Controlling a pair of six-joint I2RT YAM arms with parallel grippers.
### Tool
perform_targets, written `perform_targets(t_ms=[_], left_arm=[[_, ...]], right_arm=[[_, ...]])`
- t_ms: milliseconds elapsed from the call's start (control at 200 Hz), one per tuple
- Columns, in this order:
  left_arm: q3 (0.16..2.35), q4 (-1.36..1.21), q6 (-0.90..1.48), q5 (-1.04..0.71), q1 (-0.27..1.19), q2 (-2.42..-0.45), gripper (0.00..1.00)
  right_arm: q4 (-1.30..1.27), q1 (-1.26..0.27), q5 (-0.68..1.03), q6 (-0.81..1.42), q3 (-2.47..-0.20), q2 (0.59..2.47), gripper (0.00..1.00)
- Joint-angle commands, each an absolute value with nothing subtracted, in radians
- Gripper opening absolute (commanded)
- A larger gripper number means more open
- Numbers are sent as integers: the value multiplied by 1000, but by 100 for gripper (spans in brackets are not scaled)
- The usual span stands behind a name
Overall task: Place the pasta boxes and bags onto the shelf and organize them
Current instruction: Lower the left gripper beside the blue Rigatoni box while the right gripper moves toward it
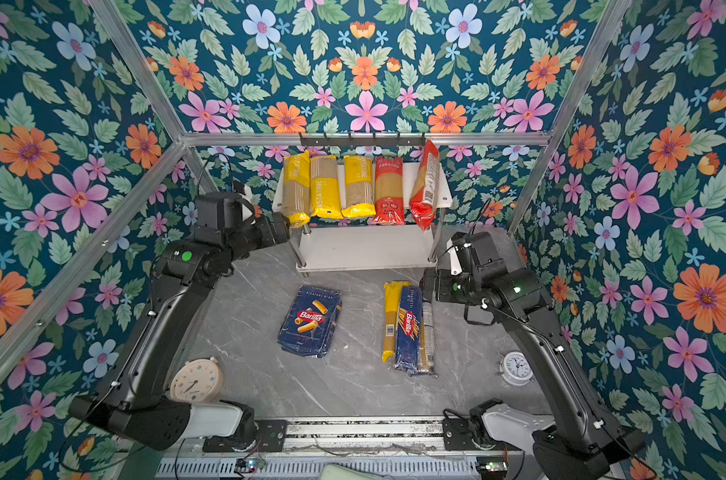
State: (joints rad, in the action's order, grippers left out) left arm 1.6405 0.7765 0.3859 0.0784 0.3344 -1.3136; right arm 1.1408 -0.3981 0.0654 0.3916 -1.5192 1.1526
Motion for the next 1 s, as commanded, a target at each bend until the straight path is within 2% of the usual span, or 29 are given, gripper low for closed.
perform_targets(t_ms=[0,230,475,750,995], left_arm=[[1520,770,385,94,334,-1233,100],[1192,744,408,26,335,-1012,100],[930,788,495,30,337,-846,100],[791,810,586,-24,337,-755,100],[754,830,681,2,337,-796,99]], right_arm=[[1135,-402,105,425,-1477,1123,99],[1120,-441,137,462,-1355,1046,99],[1133,-506,168,493,-1298,1010,99],[1036,-581,253,607,-1155,930,99],[958,-695,241,688,-1068,914,99]])
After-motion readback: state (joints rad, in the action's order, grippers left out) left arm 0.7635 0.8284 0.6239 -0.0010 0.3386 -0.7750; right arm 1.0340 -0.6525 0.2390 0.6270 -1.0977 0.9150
